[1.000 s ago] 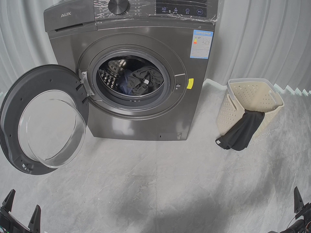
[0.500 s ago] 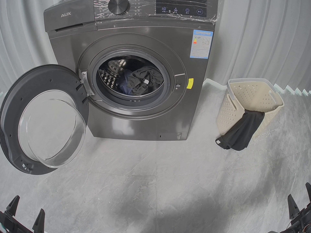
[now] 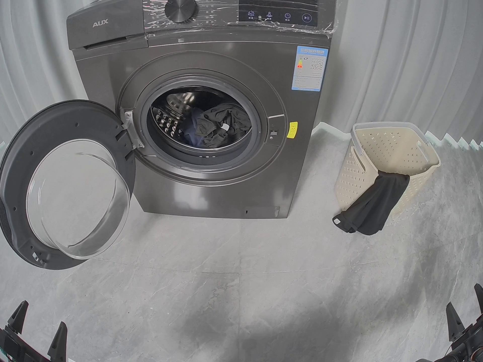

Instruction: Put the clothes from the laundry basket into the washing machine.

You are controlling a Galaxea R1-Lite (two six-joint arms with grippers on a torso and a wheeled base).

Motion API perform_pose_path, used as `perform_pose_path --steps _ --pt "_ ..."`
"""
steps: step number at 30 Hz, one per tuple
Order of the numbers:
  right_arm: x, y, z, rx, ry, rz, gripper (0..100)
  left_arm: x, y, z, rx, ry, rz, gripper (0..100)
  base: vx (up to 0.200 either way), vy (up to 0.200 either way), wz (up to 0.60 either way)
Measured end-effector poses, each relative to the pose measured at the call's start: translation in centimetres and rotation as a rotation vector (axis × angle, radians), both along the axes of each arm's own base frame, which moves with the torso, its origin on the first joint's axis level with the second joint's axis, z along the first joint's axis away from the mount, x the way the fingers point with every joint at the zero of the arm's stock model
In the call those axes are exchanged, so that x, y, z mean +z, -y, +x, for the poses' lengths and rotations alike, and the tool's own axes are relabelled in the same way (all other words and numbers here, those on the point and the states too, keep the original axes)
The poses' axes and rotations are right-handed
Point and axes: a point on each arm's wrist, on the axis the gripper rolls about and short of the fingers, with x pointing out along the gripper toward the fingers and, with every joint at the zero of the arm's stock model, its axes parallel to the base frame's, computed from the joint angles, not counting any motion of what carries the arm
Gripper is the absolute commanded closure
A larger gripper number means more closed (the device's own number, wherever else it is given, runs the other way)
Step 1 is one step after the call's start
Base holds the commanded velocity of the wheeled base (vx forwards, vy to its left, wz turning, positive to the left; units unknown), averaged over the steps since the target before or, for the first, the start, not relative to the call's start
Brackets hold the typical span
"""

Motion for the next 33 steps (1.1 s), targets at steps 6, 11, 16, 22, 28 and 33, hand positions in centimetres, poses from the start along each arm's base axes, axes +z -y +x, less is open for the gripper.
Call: perform_pose_path --steps 6,11,16,22,28,33 --pt "0.00 0.00 0.00 0.000 0.000 0.000 0 0.00 0.00 0.00 0.000 0.000 0.000 0 0.000 -0.200 0.00" --pt "0.00 0.00 0.00 0.000 0.000 0.000 0 0.00 0.00 0.01 0.001 -0.001 0.000 0 0.000 -0.200 0.00" --pt "0.00 0.00 0.00 0.000 -0.001 0.000 0 0.01 -0.01 0.01 0.004 -0.001 0.000 0 0.000 -0.200 0.00" --pt "0.00 0.00 0.00 0.000 -0.001 0.000 0 0.00 -0.01 0.01 0.004 -0.001 0.001 0 0.000 -0.200 0.00" --pt "0.00 0.00 0.00 0.000 0.000 0.001 0 0.00 -0.01 0.01 0.004 -0.001 0.003 0 0.000 -0.200 0.00" --pt "0.00 0.00 0.01 0.000 -0.001 0.000 0 0.00 -0.01 0.02 0.004 -0.002 0.003 0 0.000 -0.200 0.00"
